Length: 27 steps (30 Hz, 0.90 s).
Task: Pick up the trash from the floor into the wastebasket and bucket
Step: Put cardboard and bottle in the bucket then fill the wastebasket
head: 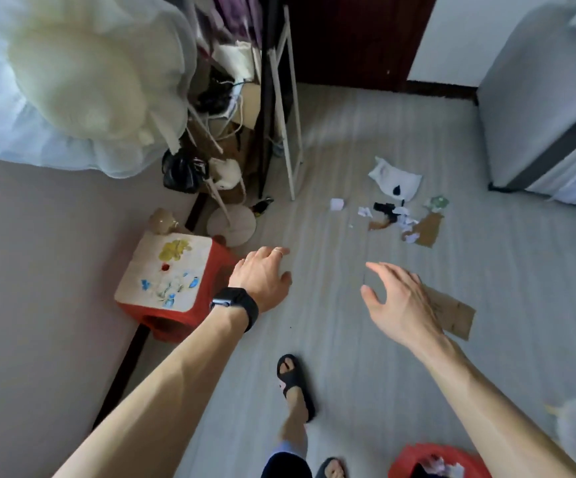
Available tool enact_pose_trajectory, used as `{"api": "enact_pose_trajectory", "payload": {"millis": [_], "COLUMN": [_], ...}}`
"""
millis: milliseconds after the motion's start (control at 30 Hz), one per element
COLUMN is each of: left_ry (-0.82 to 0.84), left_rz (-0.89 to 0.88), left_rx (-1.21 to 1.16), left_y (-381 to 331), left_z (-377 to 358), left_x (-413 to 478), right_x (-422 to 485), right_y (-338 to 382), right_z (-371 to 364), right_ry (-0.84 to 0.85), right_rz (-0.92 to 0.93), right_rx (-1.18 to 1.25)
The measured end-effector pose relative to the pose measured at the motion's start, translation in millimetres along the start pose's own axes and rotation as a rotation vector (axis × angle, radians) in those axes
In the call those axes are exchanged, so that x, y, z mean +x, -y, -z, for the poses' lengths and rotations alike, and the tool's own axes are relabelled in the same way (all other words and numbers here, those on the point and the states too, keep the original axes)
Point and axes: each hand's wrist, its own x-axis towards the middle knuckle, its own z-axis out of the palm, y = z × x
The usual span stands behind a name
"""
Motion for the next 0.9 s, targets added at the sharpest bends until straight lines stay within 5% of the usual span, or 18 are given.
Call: {"api": "enact_pose_trajectory", "payload": {"millis": [500, 900], "left_ry": [0.171, 0.3], "left_rz": [-0.094, -0.053], "left_rx": [0.109, 0.13], "left_y": [-69.4, -120.7], "left_z": [62.4, 17.6], "left_x": [311.4, 542.3], "right_x": [270.9, 457.2], "right_y": [-56.9, -185.8], "right_z": [60.4, 28.9], "right_ry": [0.052, 0.182], "right_rz": [-0.193, -0.273], "right_rx": [-0.061, -0.036]}}
